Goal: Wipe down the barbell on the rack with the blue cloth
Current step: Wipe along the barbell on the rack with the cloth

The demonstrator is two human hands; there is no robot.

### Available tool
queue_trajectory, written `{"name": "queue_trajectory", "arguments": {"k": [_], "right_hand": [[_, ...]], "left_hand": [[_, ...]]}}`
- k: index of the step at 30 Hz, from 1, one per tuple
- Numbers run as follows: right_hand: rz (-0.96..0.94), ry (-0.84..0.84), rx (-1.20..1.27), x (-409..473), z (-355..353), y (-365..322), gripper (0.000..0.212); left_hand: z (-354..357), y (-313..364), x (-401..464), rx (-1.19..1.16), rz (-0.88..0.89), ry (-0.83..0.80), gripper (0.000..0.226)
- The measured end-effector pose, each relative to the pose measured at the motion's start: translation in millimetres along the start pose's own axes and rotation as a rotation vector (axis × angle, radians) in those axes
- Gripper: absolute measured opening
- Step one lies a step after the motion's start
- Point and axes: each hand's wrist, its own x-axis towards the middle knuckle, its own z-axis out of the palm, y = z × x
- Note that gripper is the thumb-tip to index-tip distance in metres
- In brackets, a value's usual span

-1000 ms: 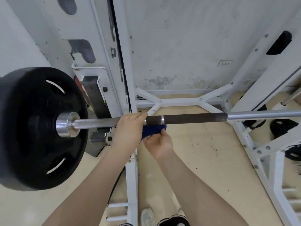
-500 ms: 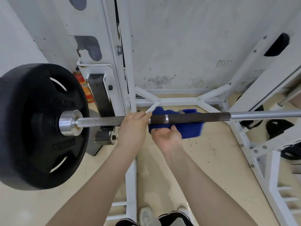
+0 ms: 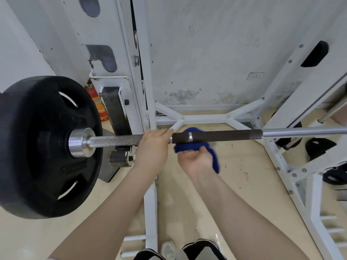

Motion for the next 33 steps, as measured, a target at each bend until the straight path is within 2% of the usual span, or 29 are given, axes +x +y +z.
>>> {"name": "queue_trajectory", "arguments": {"k": [3,9,13,15,18,21,23,25,29,31,33], "right_hand": [[0.055,0.012,-0.095,-1,3,-3,0.031],[-0.109,-0.041,0.129,4,-3,-100,0.031],[-0.148,-0.062,0.089,2,3,-79,0.027],[-0.05,-0.078,0.047,4,3,-57,0.023],[0.076,-0.012,-0.083,-4,5,-60,0.032],[0.0,0.04,-0.056,-11,-3,-110,0.035],[-0.108,0.038,0.031,-14,-10,-152,0.037],[-0.155,0.005,0.101,-13,-13,-181,0.037],[-0.21,-0.037,0.103,-10,-13,-163,0.034],[-0.147,-0.023,0.047,-13,-13,-147,0.034],[-0.064,-0.016,-0.049,-20,-12,-146,0.04]], "left_hand": [[-1,2,-2,0.006,0.01,0.044,0.039],[6,-2,-1,0.0,0.023,0.061,0.035],[7,6,0,0.058,0.017,0.083,0.027],[7,14,4,0.101,0.009,0.069,0.017],[13,34,13,0.125,0.028,0.055,0.007],[22,63,15,0.048,0.072,0.055,0.031],[29,75,13,0.046,0.09,0.054,0.025],[35,82,13,0.058,0.068,0.06,0.031],[44,94,14,0.081,0.009,0.078,0.038],[46,102,16,0.074,0.017,0.119,0.038],[48,113,13,0.0,0.103,0.19,0.028]]}}
